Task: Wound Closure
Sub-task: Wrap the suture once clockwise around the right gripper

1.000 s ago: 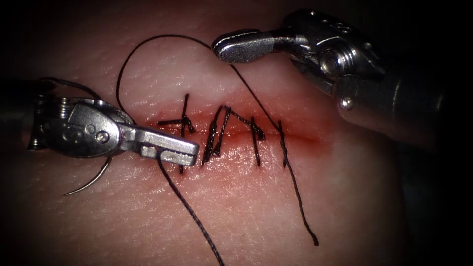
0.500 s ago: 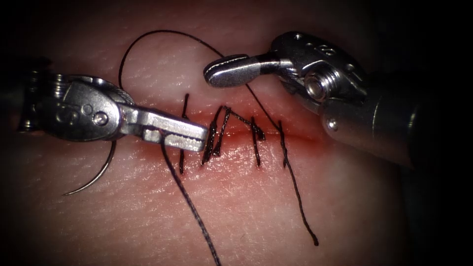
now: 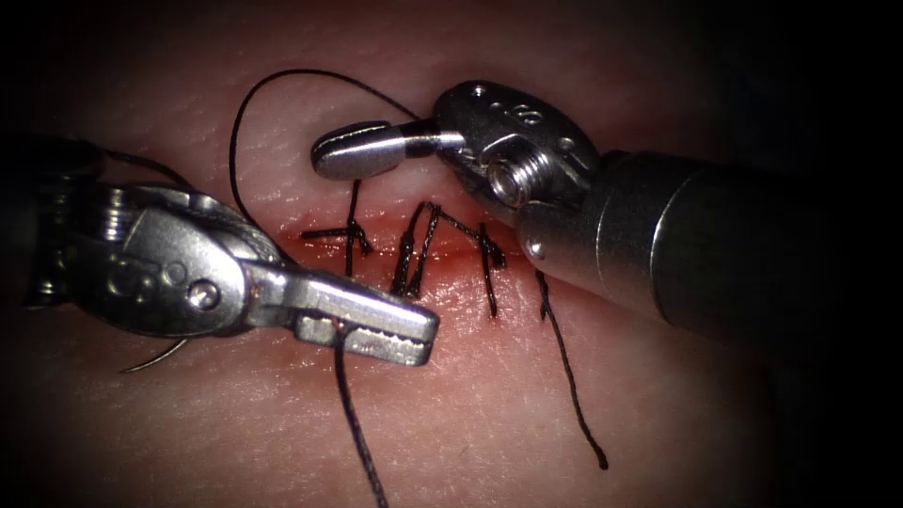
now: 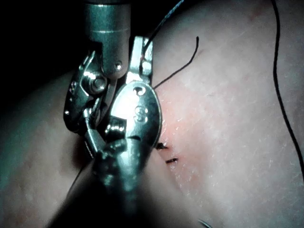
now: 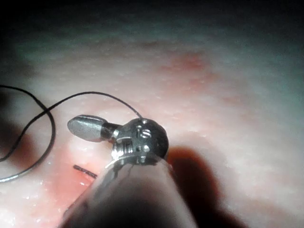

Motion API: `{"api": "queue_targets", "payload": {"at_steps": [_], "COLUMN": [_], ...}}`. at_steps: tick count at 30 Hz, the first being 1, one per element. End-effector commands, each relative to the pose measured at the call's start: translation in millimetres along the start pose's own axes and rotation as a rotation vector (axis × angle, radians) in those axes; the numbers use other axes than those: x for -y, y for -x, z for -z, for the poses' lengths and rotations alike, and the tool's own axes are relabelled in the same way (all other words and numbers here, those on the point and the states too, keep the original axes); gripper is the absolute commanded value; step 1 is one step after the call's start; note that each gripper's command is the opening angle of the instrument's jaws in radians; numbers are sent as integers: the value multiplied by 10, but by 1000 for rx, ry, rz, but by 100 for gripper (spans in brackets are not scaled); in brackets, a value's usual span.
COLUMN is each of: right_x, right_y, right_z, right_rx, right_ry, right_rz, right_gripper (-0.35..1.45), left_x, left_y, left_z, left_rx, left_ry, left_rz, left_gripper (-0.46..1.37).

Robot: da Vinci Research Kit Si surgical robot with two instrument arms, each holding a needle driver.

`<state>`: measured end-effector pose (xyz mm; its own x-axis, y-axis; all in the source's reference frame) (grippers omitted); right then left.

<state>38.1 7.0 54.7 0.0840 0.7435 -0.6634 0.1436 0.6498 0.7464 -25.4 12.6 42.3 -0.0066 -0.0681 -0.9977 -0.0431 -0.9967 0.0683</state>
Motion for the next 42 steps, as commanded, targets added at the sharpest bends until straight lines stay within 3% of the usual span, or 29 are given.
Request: {"api": "queue_targets", "payload": {"at_steps": [1,8,22,31,42], "right_x": [-3,-15,-33,-45,-45], "right_y": [3,20,25,23,-7], "right_z": [-4,-22,-65,-96,-89], "right_rx": [6,32,20,-137,-341], "right_ry": [7,24,25,-24,-106], "right_rz": [-1,-2,-28,-96,-155], "right_gripper": [-35,-35,-35,-35,-35], "left_x": [0,-7,-13,-22,-34], "left_y": [-2,-15,-14,-12,2], "left_z": [-1,-13,-18,-20,-19], "left_rx": [-6,-19,-29,-67,-103], "left_ry": [4,9,15,41,69], "left_rz": [0,-13,-19,-28,-8], "left_gripper": [-35,-35,-35,-35,-35]}}
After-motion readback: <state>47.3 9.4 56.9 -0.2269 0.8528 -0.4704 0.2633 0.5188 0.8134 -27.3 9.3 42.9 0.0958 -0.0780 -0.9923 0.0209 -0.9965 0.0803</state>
